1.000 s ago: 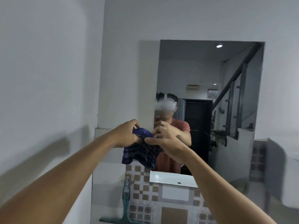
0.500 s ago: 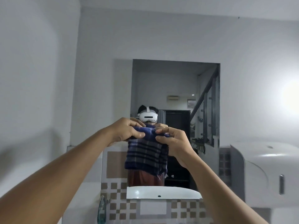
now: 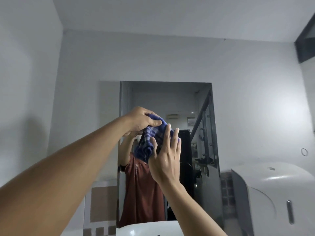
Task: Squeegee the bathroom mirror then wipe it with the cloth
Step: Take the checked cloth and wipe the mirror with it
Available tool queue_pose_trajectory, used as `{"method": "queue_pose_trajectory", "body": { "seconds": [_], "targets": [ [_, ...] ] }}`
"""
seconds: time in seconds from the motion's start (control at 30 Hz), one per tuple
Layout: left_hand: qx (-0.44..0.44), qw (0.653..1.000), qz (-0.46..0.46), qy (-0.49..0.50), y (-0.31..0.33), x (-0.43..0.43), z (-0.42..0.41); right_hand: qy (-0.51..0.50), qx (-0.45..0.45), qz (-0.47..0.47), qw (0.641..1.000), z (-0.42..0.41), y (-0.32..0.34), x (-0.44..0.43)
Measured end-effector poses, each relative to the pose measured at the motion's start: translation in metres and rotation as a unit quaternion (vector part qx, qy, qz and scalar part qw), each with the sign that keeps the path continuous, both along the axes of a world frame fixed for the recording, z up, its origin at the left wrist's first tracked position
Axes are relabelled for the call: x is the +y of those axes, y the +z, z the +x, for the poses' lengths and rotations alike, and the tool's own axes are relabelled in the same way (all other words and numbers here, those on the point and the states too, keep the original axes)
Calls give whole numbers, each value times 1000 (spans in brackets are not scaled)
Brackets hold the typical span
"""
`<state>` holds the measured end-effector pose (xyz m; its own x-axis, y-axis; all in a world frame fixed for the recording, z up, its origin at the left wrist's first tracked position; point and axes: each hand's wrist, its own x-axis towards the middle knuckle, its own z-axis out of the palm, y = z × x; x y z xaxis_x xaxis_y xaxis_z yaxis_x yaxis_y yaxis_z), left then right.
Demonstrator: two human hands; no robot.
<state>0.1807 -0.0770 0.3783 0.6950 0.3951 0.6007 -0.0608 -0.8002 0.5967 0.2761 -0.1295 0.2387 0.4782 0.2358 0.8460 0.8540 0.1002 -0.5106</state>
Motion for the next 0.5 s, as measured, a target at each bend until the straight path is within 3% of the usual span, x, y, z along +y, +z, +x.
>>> {"method": "queue_pose_trajectory", "body": {
  "seconds": [0.17, 0.3, 0.5],
  "targets": [
    [-44, 999, -1, 2, 7, 18, 2, -7, -70, 60, 996, 20, 21, 30],
    [-145, 988, 6, 49, 9, 39, 7, -53, -147, 83, 984, 37, 55, 55],
    [-297, 927, 73, 219, 9, 74, 13, -183, -235, 45, 954, 58, 108, 74]
  ]
}}
